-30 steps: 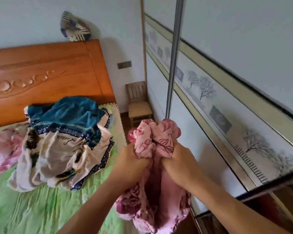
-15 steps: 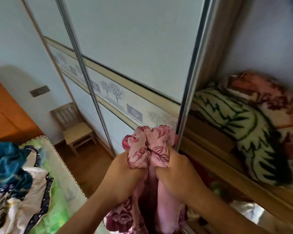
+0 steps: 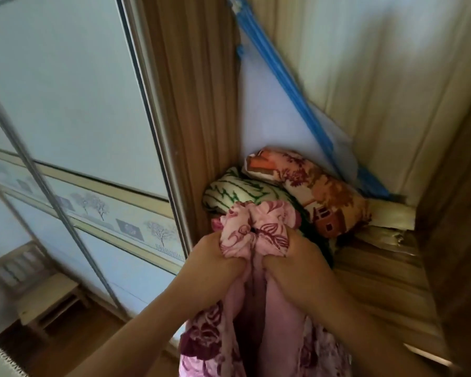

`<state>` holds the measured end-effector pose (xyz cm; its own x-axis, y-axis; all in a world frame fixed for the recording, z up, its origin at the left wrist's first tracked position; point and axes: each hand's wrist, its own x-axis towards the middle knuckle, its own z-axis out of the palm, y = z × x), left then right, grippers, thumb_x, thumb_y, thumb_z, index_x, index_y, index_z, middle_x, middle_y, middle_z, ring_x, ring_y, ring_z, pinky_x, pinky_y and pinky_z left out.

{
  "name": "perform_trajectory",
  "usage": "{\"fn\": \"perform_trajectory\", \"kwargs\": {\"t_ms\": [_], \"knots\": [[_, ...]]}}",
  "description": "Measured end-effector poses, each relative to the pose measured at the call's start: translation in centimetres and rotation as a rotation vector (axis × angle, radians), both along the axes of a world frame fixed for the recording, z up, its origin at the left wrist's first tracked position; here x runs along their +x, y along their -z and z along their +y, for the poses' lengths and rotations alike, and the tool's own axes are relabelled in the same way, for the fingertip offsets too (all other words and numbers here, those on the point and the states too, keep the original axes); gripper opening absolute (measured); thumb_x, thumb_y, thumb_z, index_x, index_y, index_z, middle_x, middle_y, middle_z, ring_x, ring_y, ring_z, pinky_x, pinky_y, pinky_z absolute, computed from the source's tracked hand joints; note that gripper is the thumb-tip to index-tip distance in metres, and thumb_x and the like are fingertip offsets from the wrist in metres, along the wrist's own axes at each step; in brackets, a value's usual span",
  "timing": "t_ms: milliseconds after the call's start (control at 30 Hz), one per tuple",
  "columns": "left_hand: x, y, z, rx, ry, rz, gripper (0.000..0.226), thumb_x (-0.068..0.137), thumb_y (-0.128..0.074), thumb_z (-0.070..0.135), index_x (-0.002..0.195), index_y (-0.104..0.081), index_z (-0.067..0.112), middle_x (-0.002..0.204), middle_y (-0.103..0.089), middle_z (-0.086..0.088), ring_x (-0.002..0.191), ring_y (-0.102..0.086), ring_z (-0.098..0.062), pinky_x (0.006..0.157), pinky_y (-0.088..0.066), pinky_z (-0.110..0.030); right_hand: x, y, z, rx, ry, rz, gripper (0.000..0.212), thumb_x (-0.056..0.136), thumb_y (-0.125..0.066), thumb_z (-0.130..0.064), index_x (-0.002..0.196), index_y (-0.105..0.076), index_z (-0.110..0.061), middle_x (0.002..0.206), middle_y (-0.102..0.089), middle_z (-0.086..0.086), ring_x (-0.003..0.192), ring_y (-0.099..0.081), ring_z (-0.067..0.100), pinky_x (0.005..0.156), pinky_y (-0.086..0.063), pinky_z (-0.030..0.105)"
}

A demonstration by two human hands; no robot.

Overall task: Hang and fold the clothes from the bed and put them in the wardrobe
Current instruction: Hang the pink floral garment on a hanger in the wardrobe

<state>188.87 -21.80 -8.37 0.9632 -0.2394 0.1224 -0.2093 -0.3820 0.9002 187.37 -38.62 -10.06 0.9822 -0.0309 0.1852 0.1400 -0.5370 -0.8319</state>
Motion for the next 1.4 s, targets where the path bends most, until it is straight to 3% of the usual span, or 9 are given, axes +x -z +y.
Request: {"fn": "perform_trajectory", "kwargs": {"t_ms": [67, 233, 433, 633, 900, 1033, 1133, 1267, 1400], "knots": [[0.7, -1.3, -1.9, -0.021, 0.06, -0.026, 0.009, 0.064, -0.055, 0.016, 0.066, -0.06, 0.008, 0.062, -0.06, -0.012, 0.062, -0.054, -0.01, 0.06, -0.043, -0.033, 0.2, -1.4, -1.9, 0.0, 0.033, -0.024, 0.021, 0.091, -0.052, -0.04, 0.105, -0.067, -0.039, 0.099, -0.062, -0.019, 0.104, -0.061, 0.012, 0.089, -0.044, 0.027], [3.5, -5.1, -5.7, -0.022, 0.181, -0.151, 0.022, 0.066, -0.056, 0.018, 0.078, -0.071, 0.007, 0.075, -0.072, -0.005, 0.07, -0.062, -0.008, 0.069, -0.05, -0.031, 0.9, -5.5, -5.6, -0.12, 0.125, -0.221, 0.067, 0.076, -0.038, -0.052, 0.129, -0.066, -0.023, 0.131, -0.064, -0.003, 0.123, -0.056, 0.014, 0.111, -0.041, 0.039], [8.4, -11.2, -9.3, -0.02, 0.317, -0.206, 0.02, 0.076, -0.062, 0.009, 0.06, -0.064, 0.022, 0.063, -0.06, 0.014, 0.065, -0.054, 0.001, 0.067, -0.041, -0.022, 2.9, -12.6, -9.0, -0.223, 0.2, -0.269, 0.021, 0.084, -0.055, -0.022, 0.088, -0.066, -0.039, 0.091, -0.065, -0.023, 0.086, -0.056, -0.012, 0.08, -0.038, 0.003], [12.7, -20.1, -12.7, 0.011, 0.4, -0.333, 0.018, 0.08, -0.059, 0.0, 0.068, -0.06, 0.013, 0.062, -0.055, 0.007, 0.057, -0.047, -0.001, 0.056, -0.037, -0.021, 5.2, -21.0, -11.3, -0.3, 0.341, -0.32, 0.032, 0.063, -0.052, -0.031, 0.089, -0.071, -0.025, 0.097, -0.07, -0.006, 0.095, -0.062, 0.014, 0.086, -0.049, 0.032], [17.1, -31.7, -15.4, -0.021, 0.394, -0.447, 0.022, 0.071, -0.063, 0.006, 0.053, -0.057, 0.018, 0.057, -0.055, 0.005, 0.057, -0.052, -0.011, 0.058, -0.038, -0.024, 8.4, -32.3, -13.3, -0.302, 0.453, -0.422, 0.015, 0.079, -0.059, -0.012, 0.09, -0.068, -0.016, 0.092, -0.07, 0.001, 0.088, -0.064, 0.02, 0.077, -0.05, 0.031], [19.6, -36.5, -16.4, 0.026, 0.353, -0.601, 0.007, 0.069, -0.062, 0.01, 0.064, -0.062, 0.005, 0.063, -0.057, 0.0, 0.062, -0.053, -0.015, 0.057, -0.038, -0.026, 10.2, -36.9, -15.4, -0.445, 0.516, -0.481, 0.009, 0.084, -0.056, -0.014, 0.081, -0.063, -0.018, 0.088, -0.068, 0.002, 0.086, -0.062, 0.023, 0.073, -0.047, 0.033], [22.2, -39.5, -16.5, 0.052, 0.26, -0.721, 0.027, 0.061, -0.059, 0.02, 0.08, -0.07, 0.004, 0.075, -0.071, -0.003, 0.076, -0.067, -0.022, 0.064, -0.05, -0.031, 11.4, -39.5, -18.6, -0.54, 0.619, -0.525, 0.014, 0.086, -0.054, -0.02, 0.072, -0.053, -0.021, 0.08, -0.063, 0.0, 0.085, -0.062, 0.027, 0.066, -0.04, 0.029], [25.6, -40.1, -15.9, 0.05, 0.109, -0.814, 0.013, 0.074, -0.064, 0.011, 0.085, -0.067, 0.017, 0.074, -0.065, 0.01, 0.073, -0.06, -0.013, 0.056, -0.039, -0.008, 12.4, -40.3, -22.5, -0.634, 0.724, -0.586, 0.009, 0.088, -0.051, -0.023, 0.089, -0.059, -0.02, 0.1, -0.071, 0.008, 0.094, -0.064, 0.032, 0.076, -0.048, 0.032], [30.1, -36.7, -16.4, 0.177, 0.034, -0.848, 0.006, 0.071, -0.06, 0.02, 0.077, -0.059, 0.02, 0.081, -0.07, -0.001, 0.083, -0.064, -0.025, 0.067, -0.046, -0.025, 15.1, -37.0, -26.3, -0.721, 0.795, -0.512, 0.02, 0.088, -0.052, -0.03, 0.105, -0.058, -0.023, 0.103, -0.07, 0.011, 0.092, -0.065, 0.034, 0.073, -0.051, 0.035]]}}
